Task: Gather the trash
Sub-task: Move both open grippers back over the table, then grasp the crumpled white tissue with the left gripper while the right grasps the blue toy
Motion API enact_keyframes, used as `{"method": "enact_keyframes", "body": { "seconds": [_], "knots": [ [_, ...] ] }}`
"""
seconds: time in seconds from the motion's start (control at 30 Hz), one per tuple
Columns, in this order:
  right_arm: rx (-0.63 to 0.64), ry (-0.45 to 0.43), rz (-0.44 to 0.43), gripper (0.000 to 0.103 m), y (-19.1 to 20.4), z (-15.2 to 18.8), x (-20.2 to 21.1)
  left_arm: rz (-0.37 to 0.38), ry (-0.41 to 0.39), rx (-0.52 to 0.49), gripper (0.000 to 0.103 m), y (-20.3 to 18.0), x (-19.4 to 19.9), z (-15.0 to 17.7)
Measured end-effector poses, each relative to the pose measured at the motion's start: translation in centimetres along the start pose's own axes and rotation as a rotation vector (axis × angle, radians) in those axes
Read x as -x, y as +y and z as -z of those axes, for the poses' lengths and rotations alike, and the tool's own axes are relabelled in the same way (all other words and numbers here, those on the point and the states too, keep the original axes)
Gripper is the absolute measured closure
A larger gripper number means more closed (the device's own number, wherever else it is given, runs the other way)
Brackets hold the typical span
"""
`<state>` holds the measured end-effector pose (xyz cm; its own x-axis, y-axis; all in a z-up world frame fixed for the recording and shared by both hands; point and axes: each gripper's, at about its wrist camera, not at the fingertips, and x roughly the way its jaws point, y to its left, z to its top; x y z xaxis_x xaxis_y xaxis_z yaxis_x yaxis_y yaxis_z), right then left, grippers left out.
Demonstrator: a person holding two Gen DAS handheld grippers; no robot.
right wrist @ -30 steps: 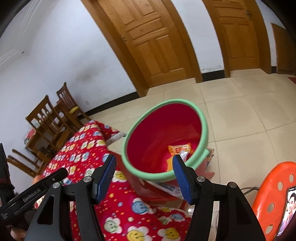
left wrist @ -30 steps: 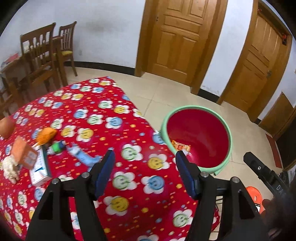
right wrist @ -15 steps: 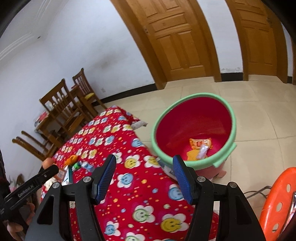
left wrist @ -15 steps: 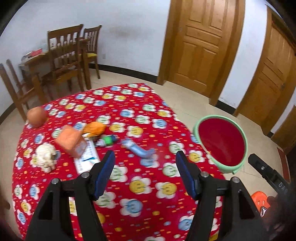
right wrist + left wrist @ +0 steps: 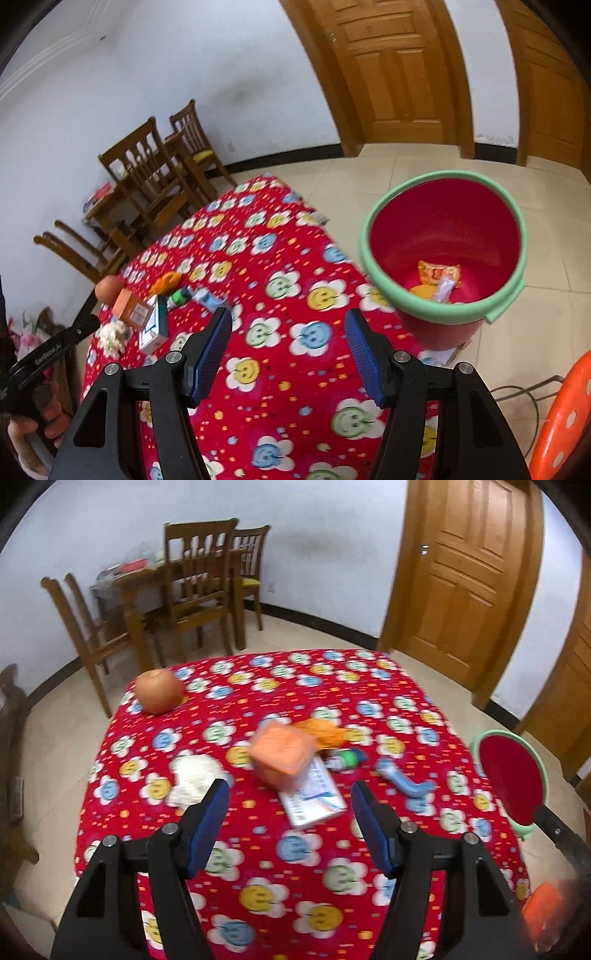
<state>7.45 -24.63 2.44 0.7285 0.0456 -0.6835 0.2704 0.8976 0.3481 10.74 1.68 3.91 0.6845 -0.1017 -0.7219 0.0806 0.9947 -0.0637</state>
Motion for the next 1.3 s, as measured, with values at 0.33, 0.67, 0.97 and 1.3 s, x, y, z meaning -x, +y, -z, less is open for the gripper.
{"method": "enact_keyframes", "body": {
  "seconds": [0.33,0.67,0.97,1.3],
  "knots": [
    [0.082,0.088,-0.024,0.038,3.6,0.2,-4.0,-0.107,0.045,0.085,0.035,5.9,-3.4,0.3],
    [0.116,0.167,-0.035,0.038,5.7,0.5,-8.5,-0.137,0.097,0.148,0.035,9.0,-7.0,0.4],
    [0.138,0.197,-0.043,0.038,7.1,0.1,-11.7,-0.084,0.124,0.167,0.035,9.4,-9.1,0.8],
    [0.13,0.19,-0.07,0.056,7.9,0.2,-13.6,-0.011,0.128,0.158,0.052,9.1,-10.4,0.9]
  ]
}}
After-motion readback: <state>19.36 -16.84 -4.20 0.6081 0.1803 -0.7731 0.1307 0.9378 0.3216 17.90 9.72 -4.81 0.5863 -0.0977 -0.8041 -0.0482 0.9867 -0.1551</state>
